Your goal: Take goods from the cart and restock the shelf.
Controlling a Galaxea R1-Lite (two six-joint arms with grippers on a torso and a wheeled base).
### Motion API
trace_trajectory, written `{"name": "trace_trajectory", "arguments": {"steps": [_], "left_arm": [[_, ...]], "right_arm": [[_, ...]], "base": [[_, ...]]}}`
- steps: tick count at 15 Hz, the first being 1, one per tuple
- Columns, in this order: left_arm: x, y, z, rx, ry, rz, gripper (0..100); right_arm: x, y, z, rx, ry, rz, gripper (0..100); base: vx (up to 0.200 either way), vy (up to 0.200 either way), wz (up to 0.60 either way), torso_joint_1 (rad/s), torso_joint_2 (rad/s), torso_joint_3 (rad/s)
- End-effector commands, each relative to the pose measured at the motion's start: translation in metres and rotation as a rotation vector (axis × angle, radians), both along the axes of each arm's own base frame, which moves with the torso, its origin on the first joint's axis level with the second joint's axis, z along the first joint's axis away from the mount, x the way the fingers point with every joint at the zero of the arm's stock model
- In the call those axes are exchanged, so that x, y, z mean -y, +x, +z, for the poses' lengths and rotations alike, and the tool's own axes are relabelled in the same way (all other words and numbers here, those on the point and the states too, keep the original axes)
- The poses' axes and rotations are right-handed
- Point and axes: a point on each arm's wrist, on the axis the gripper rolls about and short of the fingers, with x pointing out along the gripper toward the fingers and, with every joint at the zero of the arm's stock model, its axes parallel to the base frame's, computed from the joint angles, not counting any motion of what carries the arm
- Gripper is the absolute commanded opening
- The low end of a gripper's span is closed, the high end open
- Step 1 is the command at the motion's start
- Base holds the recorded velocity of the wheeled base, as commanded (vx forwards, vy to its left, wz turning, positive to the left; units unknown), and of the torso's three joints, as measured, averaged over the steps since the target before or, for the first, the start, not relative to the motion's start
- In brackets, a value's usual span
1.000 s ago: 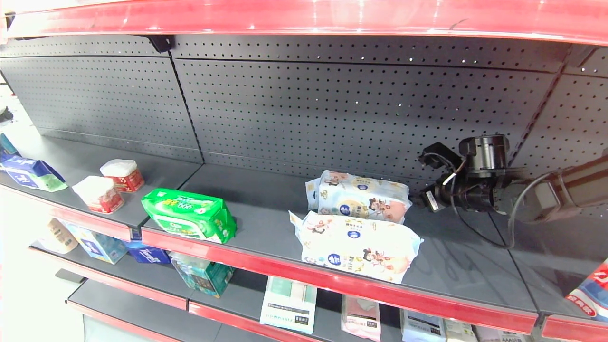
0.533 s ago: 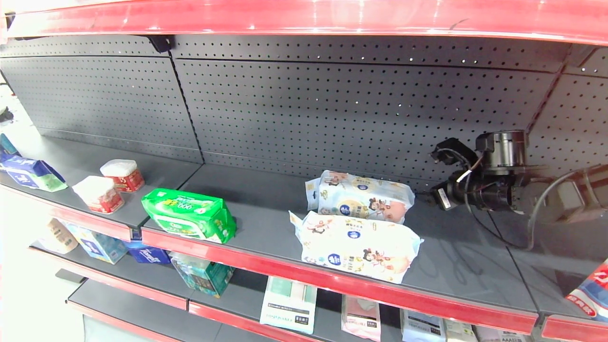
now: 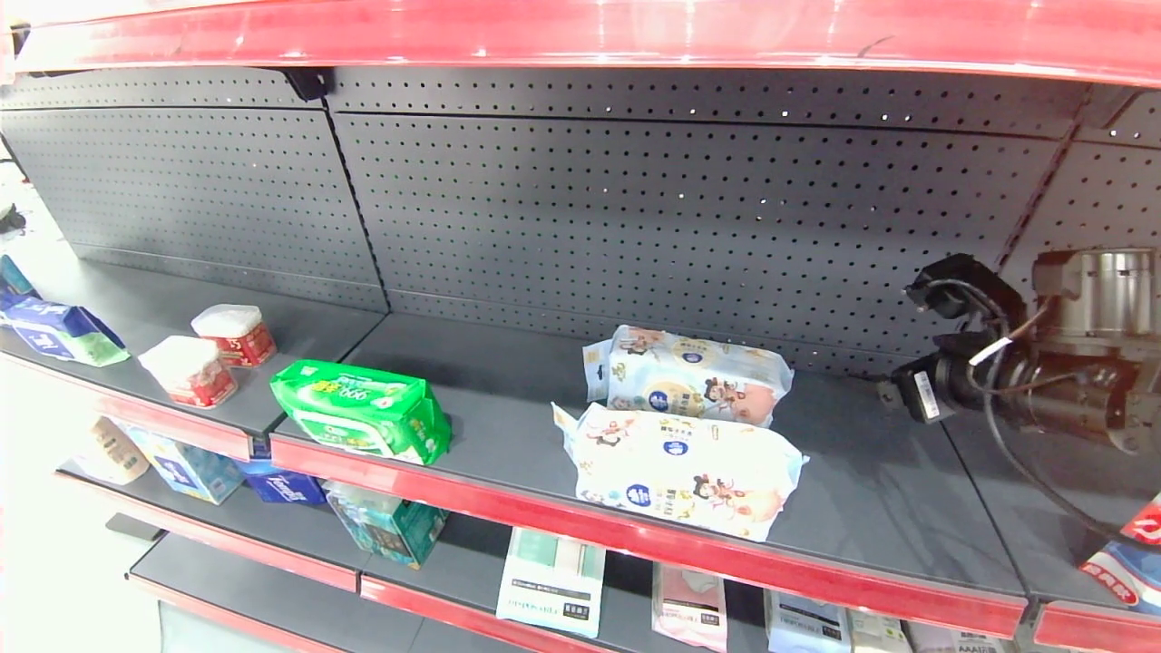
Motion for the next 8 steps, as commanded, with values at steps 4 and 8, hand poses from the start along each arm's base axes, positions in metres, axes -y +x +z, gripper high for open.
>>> {"name": "trace_trajectory", "arguments": {"steps": [4,8], "left_arm": [[0.0,0.0,0.0,0.0,-0.001,0.0,100],[0.0,0.0,0.0,0.0,-0.001,0.0,100]], "right_arm": [[0.008,-0.074,0.02,0.107,0.081,-0.027,100],[0.014,-0.139,0.017,0.194,0.115,0.0,100]], "base": [[0.0,0.0,0.0,0.0,0.0,0.0],[0.0,0.0,0.0,0.0,0.0,0.0]]}}
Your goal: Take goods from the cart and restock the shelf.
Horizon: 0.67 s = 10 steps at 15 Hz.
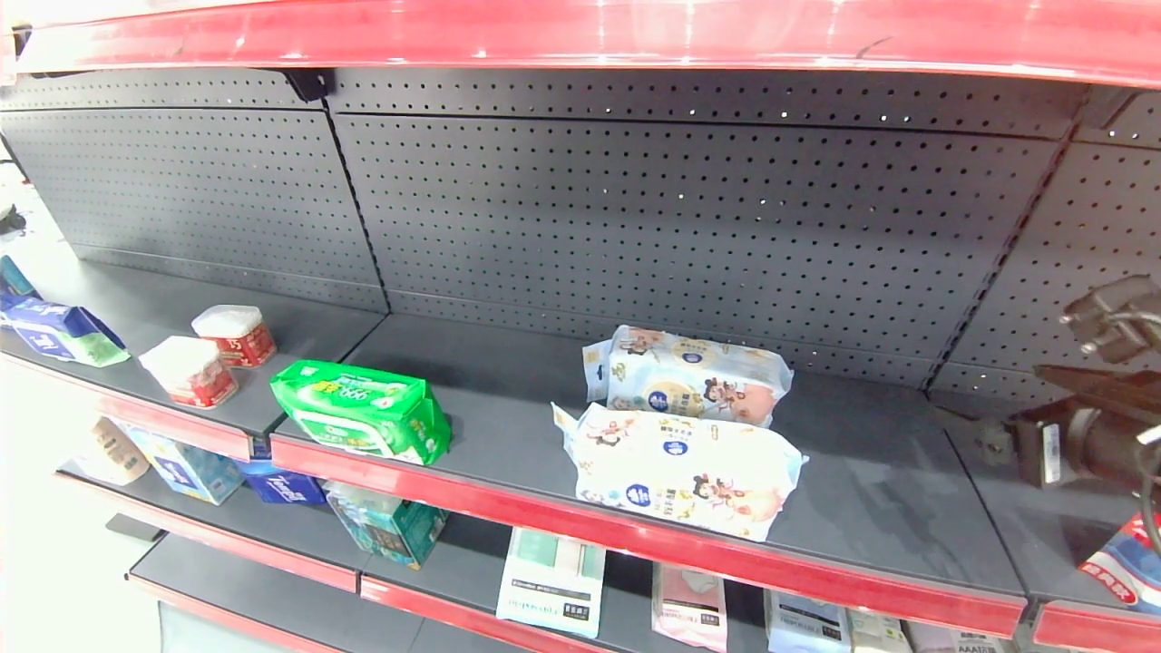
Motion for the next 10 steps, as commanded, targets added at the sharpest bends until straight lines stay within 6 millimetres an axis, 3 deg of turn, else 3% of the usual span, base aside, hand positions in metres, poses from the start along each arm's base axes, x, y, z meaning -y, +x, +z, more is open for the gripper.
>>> {"name": "trace_trajectory", "arguments": {"steps": [1,3,6,10], "left_arm": [[0.0,0.0,0.0,0.0,-0.001,0.001,100],[0.0,0.0,0.0,0.0,-0.001,0.0,100],[0.0,0.0,0.0,0.0,-0.001,0.001,100],[0.0,0.0,0.0,0.0,-0.001,0.0,100]], "right_arm": [[0.004,-0.074,-0.007,0.131,0.017,0.072,100],[0.01,-0.106,-0.012,0.226,0.021,0.058,100],[0.015,-0.138,-0.016,0.316,0.028,0.024,100],[0.019,-0.18,-0.057,0.28,0.053,-0.073,100]], "base": [[0.0,0.0,0.0,0.0,0.0,0.0],[0.0,0.0,0.0,0.0,0.0,0.0],[0.0,0.0,0.0,0.0,0.0,0.0],[0.0,0.0,0.0,0.0,0.0,0.0]]}}
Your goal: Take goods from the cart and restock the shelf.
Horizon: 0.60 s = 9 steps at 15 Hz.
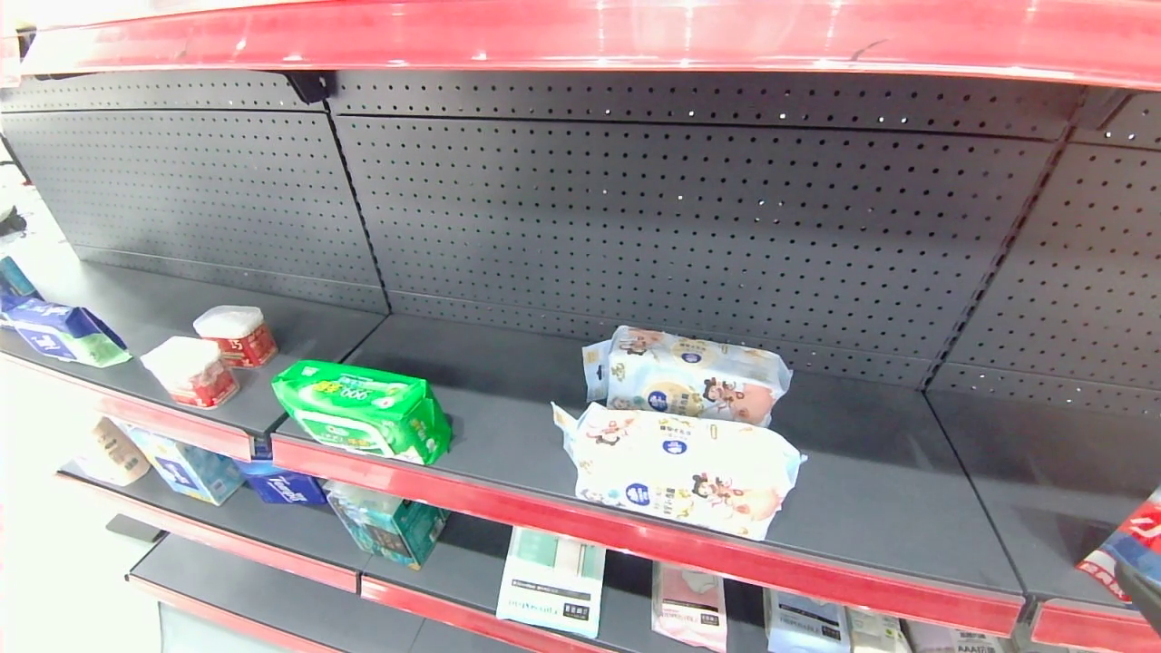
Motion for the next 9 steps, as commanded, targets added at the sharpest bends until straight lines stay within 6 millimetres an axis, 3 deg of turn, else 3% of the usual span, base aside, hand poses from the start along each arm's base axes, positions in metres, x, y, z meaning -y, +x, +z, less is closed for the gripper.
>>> {"name": "trace_trajectory", "arguments": {"steps": [1,3,9], "left_arm": [[0.0,0.0,0.0,0.0,-0.001,0.0,100],[0.0,0.0,0.0,0.0,-0.001,0.0,100],[0.0,0.0,0.0,0.0,-0.001,0.0,100]], "right_arm": [[0.001,-0.039,-0.039,0.08,0.059,-0.043,100],[0.001,-0.052,-0.067,0.142,0.075,-0.033,100],[0.001,-0.051,-0.069,0.139,0.228,-0.066,100]], "base": [[0.0,0.0,0.0,0.0,0.0,0.0],[0.0,0.0,0.0,0.0,0.0,0.0],[0.0,0.0,0.0,0.0,0.0,0.0]]}}
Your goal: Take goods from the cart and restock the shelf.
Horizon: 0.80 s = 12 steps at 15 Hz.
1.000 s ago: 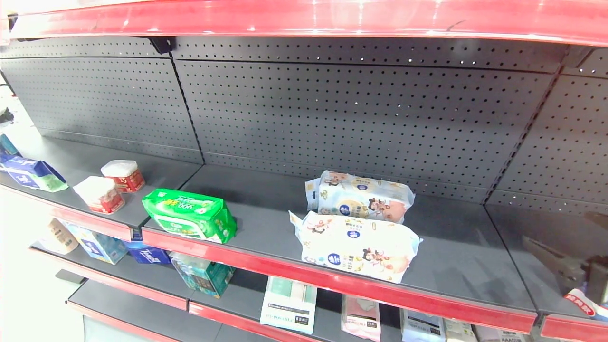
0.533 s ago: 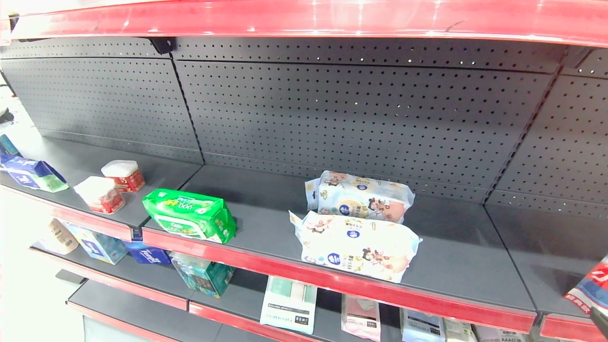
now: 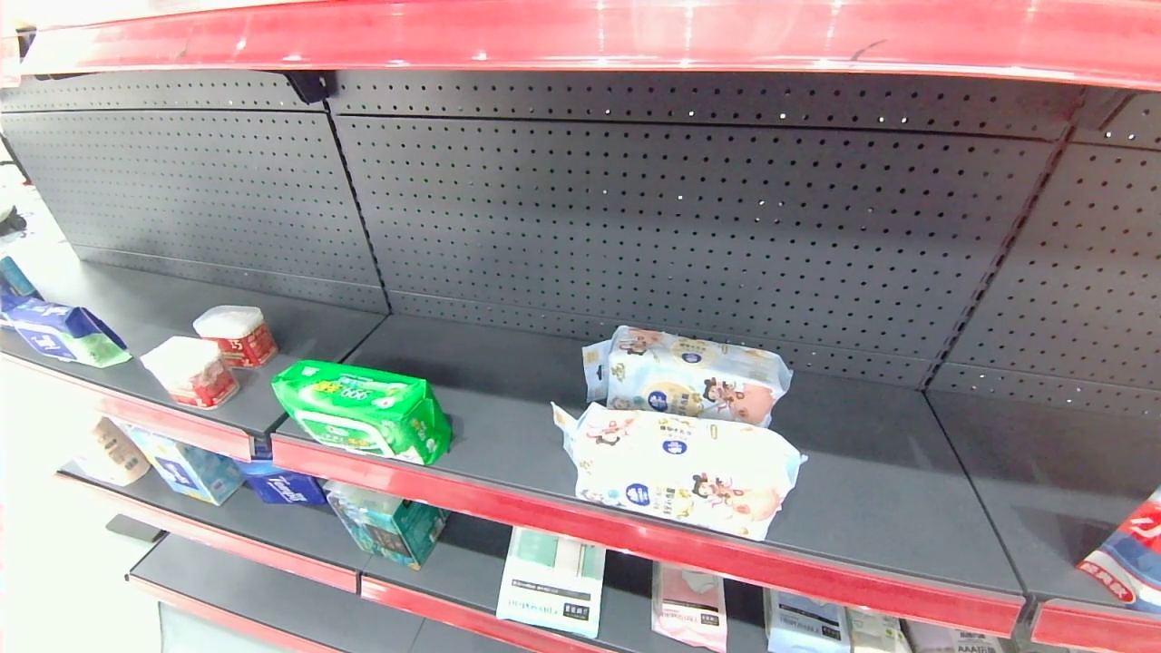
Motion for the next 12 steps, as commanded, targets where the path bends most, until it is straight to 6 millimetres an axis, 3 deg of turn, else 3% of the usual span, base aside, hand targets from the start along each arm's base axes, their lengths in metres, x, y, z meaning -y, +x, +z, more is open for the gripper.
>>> {"name": "trace_trajectory", "arguments": {"steps": [1,4,8,12], "left_arm": [[0.0,0.0,0.0001,0.001,0.0,0.001,100],[0.0002,0.0,-0.0001,-0.001,0.003,-0.01,100],[0.0003,0.0,0.0001,0.0,-0.006,-0.011,100],[0.0002,0.0,0.0001,0.001,0.008,-0.01,100]], "right_arm": [[-0.0007,-0.0011,-0.0021,0.016,0.01,0.033,100],[-0.0038,-0.0011,-0.0025,0.013,-0.006,0.173,100],[0.0,0.002,-0.0097,0.006,0.042,-0.003,100],[0.0,0.002,-0.0093,0.009,0.037,-0.003,100]], "base": [[0.0,0.0,0.0,0.0,0.0,0.0],[0.0,0.0,0.0,0.0,0.0,0.0],[0.0,0.0,0.0,0.0,0.0,0.0],[0.0,0.0,0.0,0.0,0.0,0.0]]}}
